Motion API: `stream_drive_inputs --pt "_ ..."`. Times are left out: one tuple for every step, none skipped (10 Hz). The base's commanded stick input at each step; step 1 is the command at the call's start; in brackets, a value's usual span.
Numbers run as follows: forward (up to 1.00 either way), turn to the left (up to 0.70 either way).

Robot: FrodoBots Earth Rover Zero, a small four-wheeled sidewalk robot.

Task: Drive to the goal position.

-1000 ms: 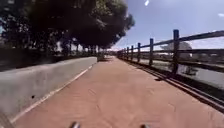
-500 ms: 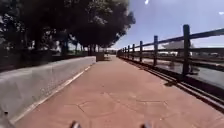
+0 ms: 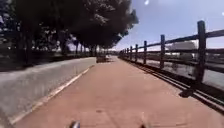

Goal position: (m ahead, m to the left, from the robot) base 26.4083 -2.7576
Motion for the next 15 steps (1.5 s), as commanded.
stream_drive_inputs --pt "1.0 0.0" --pt "1.0 0.0" --pt "1.0 0.0" --pt "1.0 0.0" --pt "1.0 0.0" --pt "1.0 0.0" --pt "1.0 0.0" --pt "1.0 0.0" --pt "1.0 0.0" --pt "1.0 0.0" --pt "1.0 0.0" --pt "1.0 0.0" --pt "1.0 0.0" --pt "1.0 0.0" --pt "1.0 0.0"
